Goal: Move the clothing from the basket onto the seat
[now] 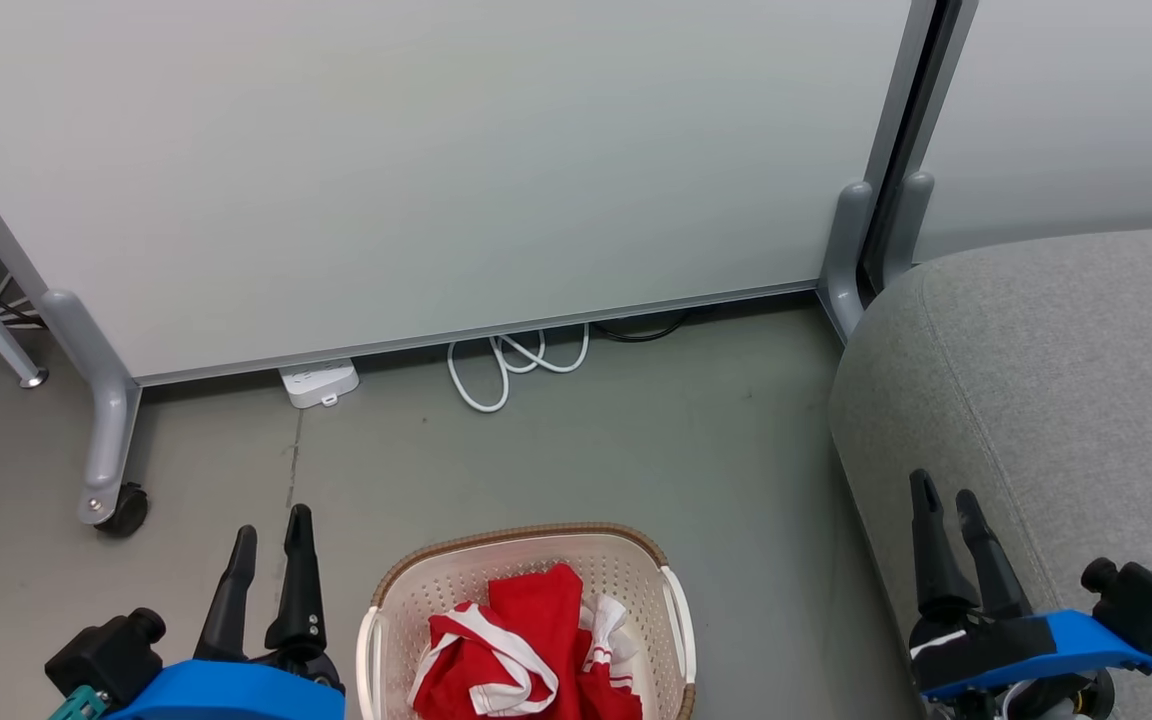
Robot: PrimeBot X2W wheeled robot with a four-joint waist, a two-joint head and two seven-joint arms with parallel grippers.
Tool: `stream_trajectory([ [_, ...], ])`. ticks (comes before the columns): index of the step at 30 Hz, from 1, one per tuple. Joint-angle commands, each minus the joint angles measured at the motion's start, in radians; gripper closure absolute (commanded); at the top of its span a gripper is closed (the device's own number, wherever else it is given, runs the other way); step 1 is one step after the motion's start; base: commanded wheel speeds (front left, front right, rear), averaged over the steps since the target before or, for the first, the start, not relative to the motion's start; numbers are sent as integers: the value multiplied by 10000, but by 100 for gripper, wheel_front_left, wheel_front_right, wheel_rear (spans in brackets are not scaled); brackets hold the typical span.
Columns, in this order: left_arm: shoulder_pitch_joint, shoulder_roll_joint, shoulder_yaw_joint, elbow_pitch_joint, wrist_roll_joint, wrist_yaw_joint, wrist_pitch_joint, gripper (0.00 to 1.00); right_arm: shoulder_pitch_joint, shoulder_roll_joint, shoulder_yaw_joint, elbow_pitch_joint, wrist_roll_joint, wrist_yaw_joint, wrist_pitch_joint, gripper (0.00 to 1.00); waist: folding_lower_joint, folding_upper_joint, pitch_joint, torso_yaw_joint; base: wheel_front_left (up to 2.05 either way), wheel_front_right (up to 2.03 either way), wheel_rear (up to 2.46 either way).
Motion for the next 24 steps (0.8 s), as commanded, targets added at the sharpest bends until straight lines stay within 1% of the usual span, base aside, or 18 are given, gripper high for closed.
stream_trajectory([
  [1,-51,79,-6,-117,270,33,-83,0,-104,-51,39,-138,-261,0,-100,0,0,0,-2,-6,0,0,0],
  [12,-46,83,-171,-99,1354,107,-364,0,-98,-57,153,-177,-1344,0,-275,0,0,0,-2,-26,0,0,0],
  [24,-28,94,-296,-162,2263,177,-611,0,-38,-63,249,-229,-2291,0,-440,0,0,0,-14,-19,0,0,0],
])
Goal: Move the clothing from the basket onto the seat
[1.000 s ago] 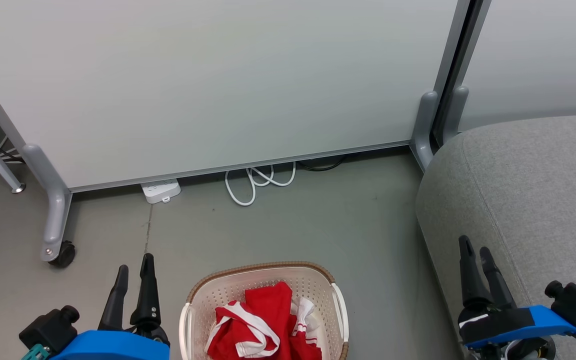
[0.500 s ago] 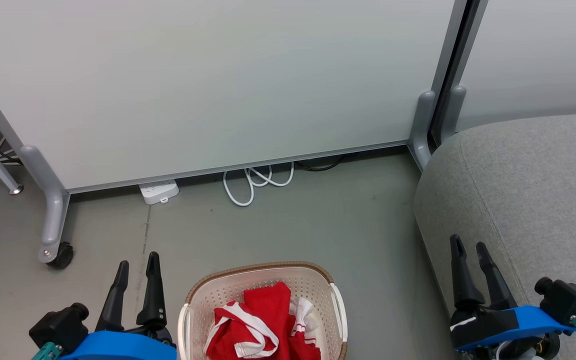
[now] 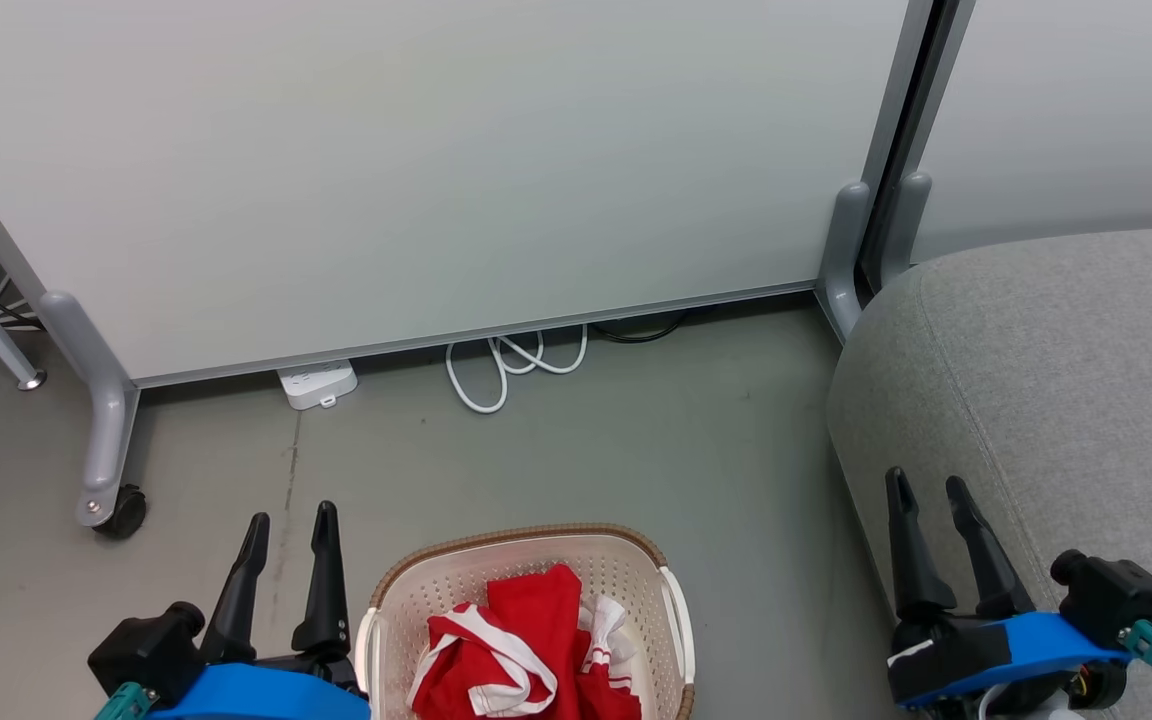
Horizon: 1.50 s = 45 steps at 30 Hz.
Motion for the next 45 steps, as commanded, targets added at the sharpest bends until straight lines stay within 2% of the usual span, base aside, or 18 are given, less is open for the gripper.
stream_trajectory([
  [1,-27,63,8,-99,158,42,-90,0,-35,-53,31,-92,-201,0,-58,0,0,0,-2,2,0,0,0],
  [33,177,83,-304,-128,2273,316,-703,0,170,-66,76,-309,-2649,-1,-400,0,0,0,-82,-46,0,0,0],
  [45,199,82,-282,-85,2214,352,-698,0,178,-65,64,-327,-2562,-1,-397,0,0,0,-75,-22,0,0,0],
])
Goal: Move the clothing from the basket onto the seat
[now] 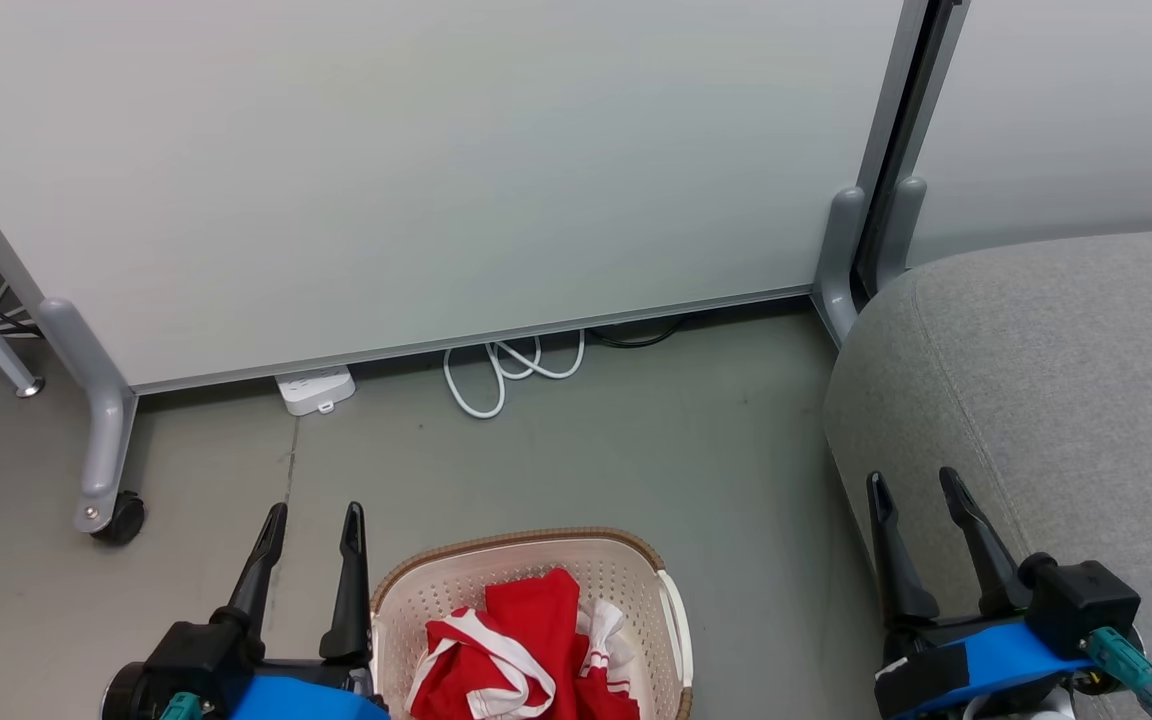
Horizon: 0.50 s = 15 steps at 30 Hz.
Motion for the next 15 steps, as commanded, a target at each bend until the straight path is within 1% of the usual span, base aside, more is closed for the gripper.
stream_trajectory([
  [1,153,50,44,-2,-34,19,-48,0,47,-51,16,-43,39,-3,-35,0,0,0,15,7,0,0,0],
  [7,140,48,125,92,-17,52,-42,0,-181,-51,142,-153,73,-3,6,0,0,0,340,-181,0,0,0],
  [10,-55,45,161,287,-24,10,-42,0,-421,-50,238,-303,90,-3,7,0,0,0,827,-384,0,0,0],
  [11,-133,47,148,489,-196,-45,-30,0,-544,-48,255,-375,81,-3,-5,0,0,0,1040,-444,0,0,0],
  [15,-835,97,36,1341,-342,-170,510,0,-1007,-45,332,-641,78,-3,-70,0,0,0,2042,-689,0,0,0],
])
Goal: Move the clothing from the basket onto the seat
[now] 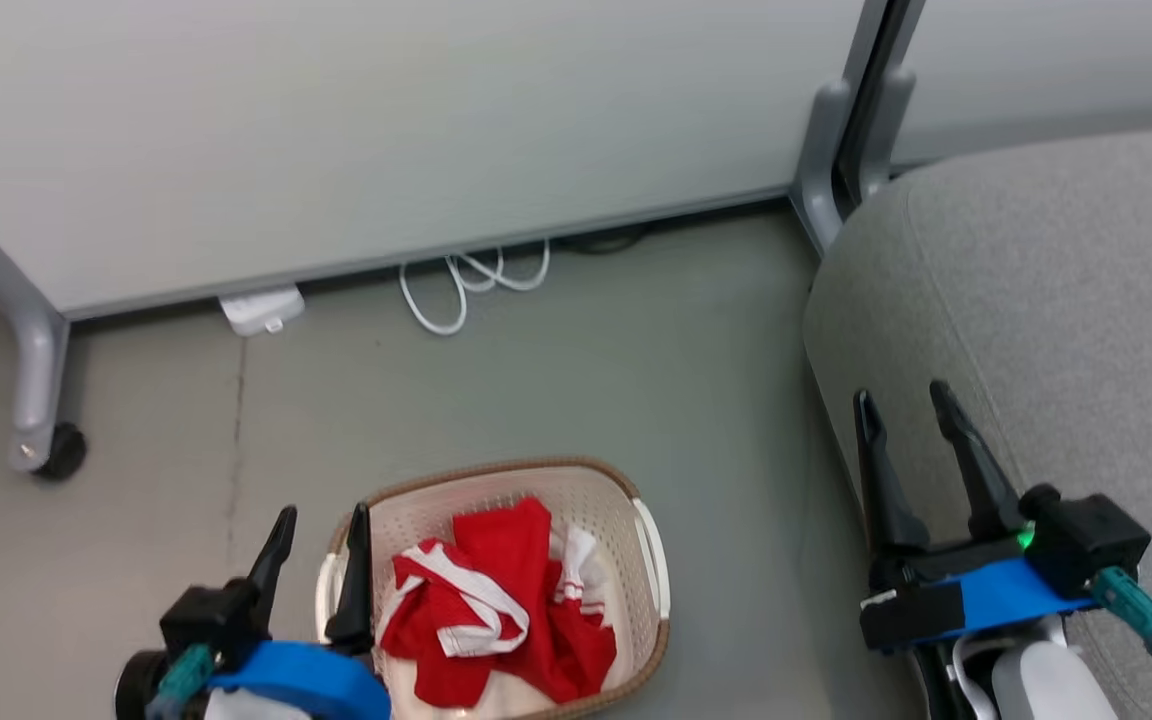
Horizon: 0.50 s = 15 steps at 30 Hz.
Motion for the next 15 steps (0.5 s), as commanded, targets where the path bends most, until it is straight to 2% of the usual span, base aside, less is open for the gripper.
stream_trajectory([
  [1,-344,107,2,194,-18,-40,158,0,-210,-41,40,-36,95,-3,-75,0,-1,0,840,-320,0,0,0],
  [7,-1728,322,-76,1429,-25,4,1470,0,-1029,-36,456,-39,428,-3,-302,0,-1,0,2447,-826,0,0,0],
  [15,-3268,602,143,3023,-118,402,2897,0,-2128,-33,1147,209,848,-3,-611,0,-1,0,4032,-1603,0,0,0],
])
